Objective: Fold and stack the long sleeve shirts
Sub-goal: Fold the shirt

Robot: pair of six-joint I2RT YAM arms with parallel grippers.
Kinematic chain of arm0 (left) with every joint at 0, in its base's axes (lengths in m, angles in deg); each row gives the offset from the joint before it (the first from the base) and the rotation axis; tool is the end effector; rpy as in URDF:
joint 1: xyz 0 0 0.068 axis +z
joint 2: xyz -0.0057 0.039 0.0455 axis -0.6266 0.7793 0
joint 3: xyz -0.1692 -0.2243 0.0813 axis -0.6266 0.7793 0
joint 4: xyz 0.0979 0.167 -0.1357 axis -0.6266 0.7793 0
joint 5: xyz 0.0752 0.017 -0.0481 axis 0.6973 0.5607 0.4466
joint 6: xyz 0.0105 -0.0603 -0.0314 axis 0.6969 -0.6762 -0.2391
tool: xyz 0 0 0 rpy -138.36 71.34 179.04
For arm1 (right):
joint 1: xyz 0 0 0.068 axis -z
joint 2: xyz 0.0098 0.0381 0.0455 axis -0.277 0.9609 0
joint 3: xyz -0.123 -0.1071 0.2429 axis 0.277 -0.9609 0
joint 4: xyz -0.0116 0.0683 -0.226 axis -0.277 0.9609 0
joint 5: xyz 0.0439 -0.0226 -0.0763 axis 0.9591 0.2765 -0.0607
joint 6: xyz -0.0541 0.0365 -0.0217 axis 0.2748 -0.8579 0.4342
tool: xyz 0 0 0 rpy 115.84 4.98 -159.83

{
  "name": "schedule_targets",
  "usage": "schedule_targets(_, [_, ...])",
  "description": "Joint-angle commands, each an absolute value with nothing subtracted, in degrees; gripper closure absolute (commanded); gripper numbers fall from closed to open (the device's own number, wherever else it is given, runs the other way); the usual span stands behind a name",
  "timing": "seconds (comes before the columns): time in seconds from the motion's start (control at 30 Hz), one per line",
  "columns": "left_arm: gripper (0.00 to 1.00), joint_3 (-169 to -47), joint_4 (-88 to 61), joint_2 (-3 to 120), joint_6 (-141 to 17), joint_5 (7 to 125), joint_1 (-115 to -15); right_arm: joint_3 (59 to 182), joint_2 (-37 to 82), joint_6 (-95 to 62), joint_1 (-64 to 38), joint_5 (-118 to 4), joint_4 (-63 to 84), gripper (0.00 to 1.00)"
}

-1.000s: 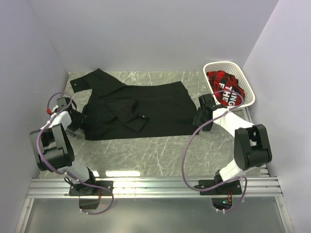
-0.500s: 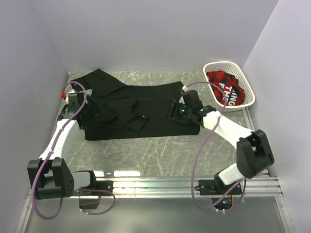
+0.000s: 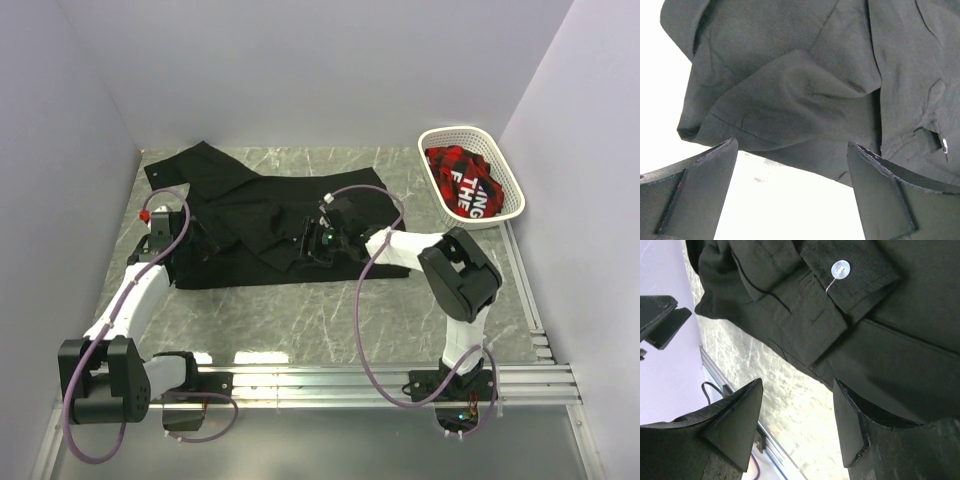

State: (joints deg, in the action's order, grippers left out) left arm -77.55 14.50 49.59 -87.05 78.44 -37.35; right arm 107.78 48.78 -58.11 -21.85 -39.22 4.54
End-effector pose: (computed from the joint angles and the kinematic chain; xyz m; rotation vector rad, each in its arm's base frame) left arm 0.2117 0.0093 0.2394 -0.8374 2.3029 -0.1926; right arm 0.3008 0.2642 0.1967 -0.0281 2.5155 1.2217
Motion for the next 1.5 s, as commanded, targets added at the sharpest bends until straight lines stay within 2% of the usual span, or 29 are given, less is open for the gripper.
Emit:
schedule_targets(0.0, [0.03,-78.5,12.3,50.0,-86.5,80.6,-37.3,111.3,50.6,-60.8,-22.7,-38.5,0.5,0.34])
schedule_targets(1.07, [0.03,-78.4,13.0,49.9,-87.8,81.5,-37.4,108.9,57.2,-74.4,-23.4,-47.1,-7.8,0.4])
schedule_targets(1.47, [0.02,-78.5,13.2,50.2,-87.8,81.5,-37.4,104.4,53.4,-76.1,-21.7,-51.6,-6.1,0.41])
